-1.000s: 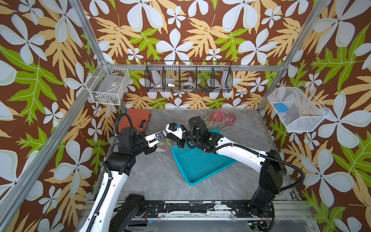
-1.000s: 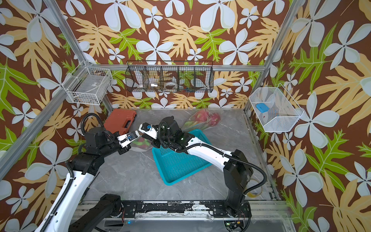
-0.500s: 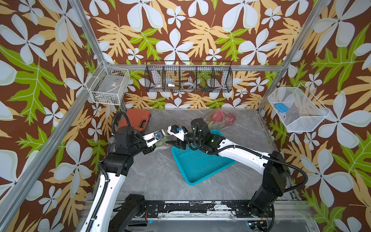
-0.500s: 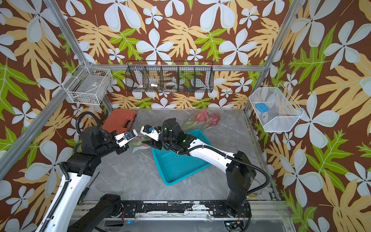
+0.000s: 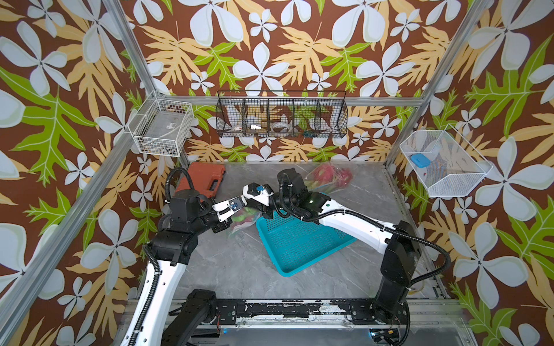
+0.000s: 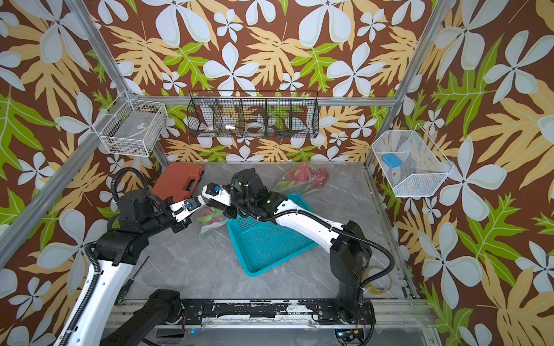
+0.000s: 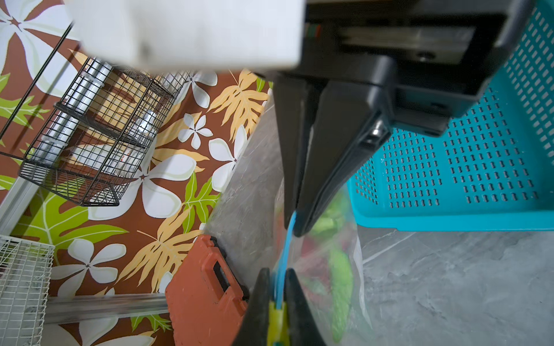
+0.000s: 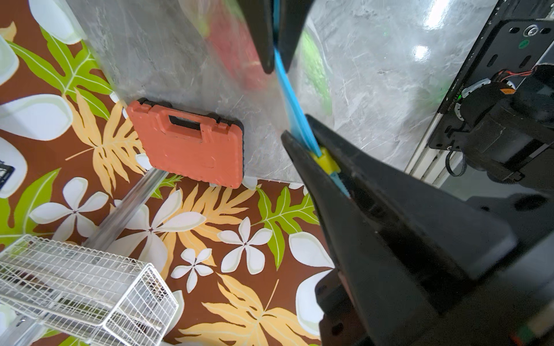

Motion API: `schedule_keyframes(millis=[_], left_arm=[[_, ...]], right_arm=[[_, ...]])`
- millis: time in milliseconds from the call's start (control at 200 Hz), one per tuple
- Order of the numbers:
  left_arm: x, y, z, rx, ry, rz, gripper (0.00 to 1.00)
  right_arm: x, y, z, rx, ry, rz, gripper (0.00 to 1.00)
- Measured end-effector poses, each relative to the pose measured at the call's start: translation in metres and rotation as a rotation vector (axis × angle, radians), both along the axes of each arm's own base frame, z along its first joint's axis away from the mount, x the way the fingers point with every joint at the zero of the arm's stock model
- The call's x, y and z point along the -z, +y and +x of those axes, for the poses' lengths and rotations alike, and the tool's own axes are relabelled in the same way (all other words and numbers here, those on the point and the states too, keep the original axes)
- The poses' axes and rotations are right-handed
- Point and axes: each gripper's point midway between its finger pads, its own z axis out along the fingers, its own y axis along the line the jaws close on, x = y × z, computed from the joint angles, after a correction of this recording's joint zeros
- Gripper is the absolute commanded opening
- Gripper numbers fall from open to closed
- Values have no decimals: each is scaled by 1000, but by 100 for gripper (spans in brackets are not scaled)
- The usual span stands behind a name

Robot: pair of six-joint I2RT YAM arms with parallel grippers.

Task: Open the zip-top bag and take out the dragon fruit
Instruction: Adjust the basket at the center of the board.

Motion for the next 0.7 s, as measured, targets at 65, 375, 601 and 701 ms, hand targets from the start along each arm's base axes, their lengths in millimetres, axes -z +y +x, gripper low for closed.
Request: schedule_keyframes(millis=[65,375,601,701], left_arm=[[2,0,-1,-1,4,1,20],[24,28,5,-81,63,-49,51],[28,14,-8,29,102,-132,40],[28,7,-11,72,110,-160,31]], right_arm=[[3,-1,0,5,7,-7,0],[1,-13,7,101,50,17,0],[2,-13,8,121,83,32,0],[1,-15,6,126,97,36,0]])
